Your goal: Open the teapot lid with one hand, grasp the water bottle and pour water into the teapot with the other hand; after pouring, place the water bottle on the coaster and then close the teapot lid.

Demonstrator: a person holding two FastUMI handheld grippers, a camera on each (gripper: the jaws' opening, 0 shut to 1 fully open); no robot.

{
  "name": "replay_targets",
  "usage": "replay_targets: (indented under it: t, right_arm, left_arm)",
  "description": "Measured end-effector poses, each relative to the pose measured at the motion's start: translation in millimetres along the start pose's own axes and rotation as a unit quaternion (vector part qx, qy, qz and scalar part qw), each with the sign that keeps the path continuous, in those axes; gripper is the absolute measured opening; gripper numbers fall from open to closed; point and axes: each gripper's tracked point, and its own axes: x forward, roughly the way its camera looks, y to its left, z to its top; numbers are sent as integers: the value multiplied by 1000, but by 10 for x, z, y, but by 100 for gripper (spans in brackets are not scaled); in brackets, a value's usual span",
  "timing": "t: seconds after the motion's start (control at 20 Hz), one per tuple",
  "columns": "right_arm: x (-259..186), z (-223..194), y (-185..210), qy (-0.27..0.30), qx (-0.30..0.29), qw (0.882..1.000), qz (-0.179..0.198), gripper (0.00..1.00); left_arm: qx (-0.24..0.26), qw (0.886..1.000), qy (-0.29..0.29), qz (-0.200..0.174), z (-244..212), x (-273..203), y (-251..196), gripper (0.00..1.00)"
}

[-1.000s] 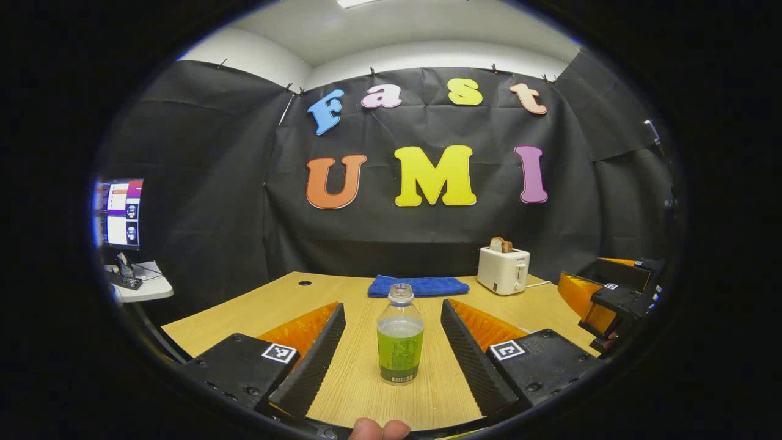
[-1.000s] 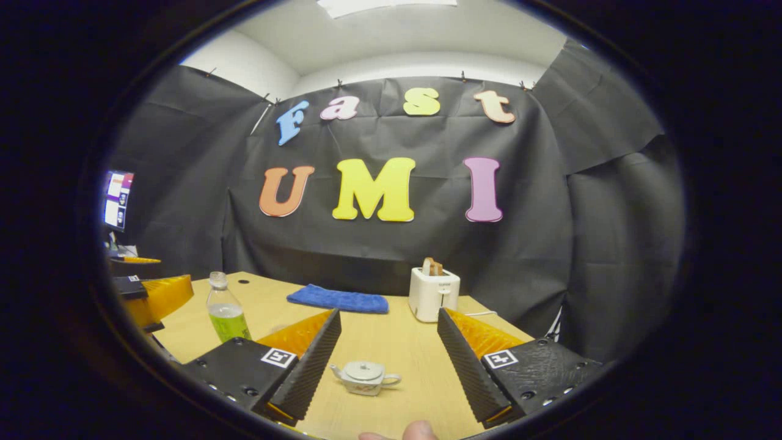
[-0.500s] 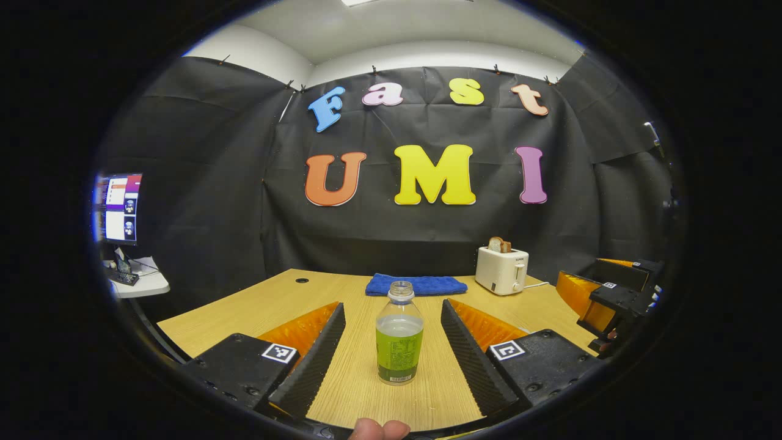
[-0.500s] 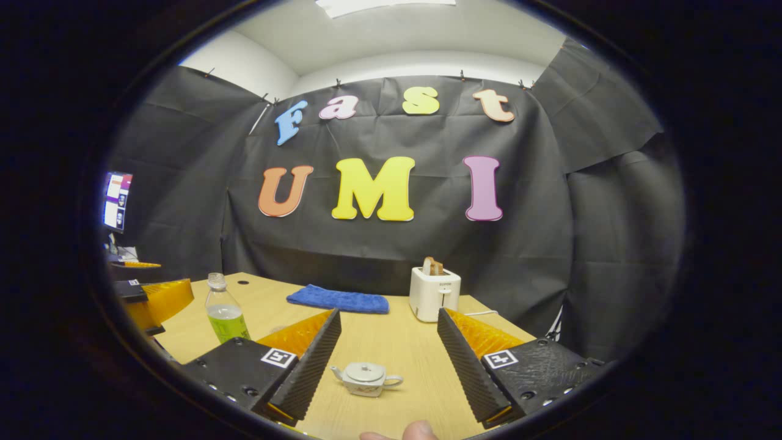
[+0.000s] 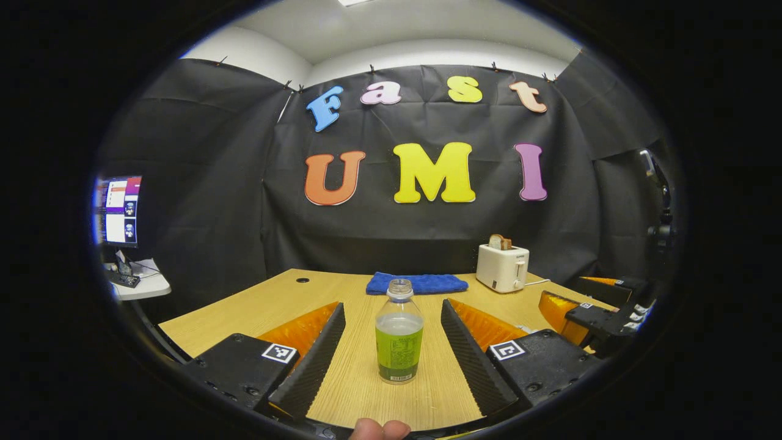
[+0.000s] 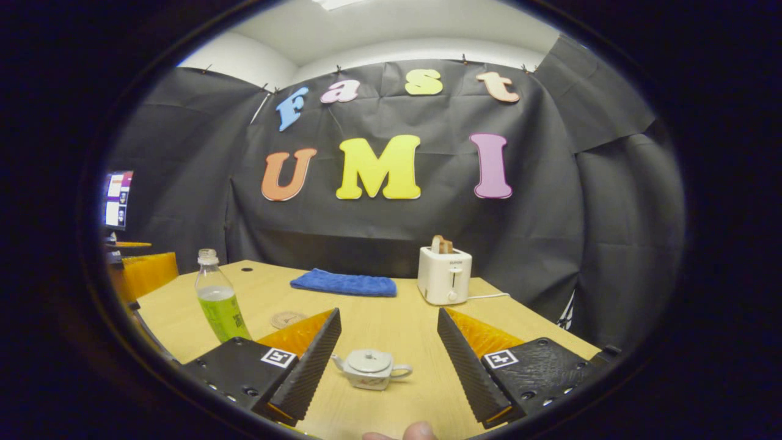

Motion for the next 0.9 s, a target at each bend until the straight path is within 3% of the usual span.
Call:
replay_targets:
  t: [0.7, 0.9]
  right_arm:
    - [634, -608, 189, 60, -7, 998, 11, 95]
    - [713, -722, 236, 81, -5, 997, 18, 71]
  left_arm:
    - [-4, 1000, 3, 10, -29, 30, 93, 99]
    - [-2, 1000, 3, 13, -40, 68, 135, 99]
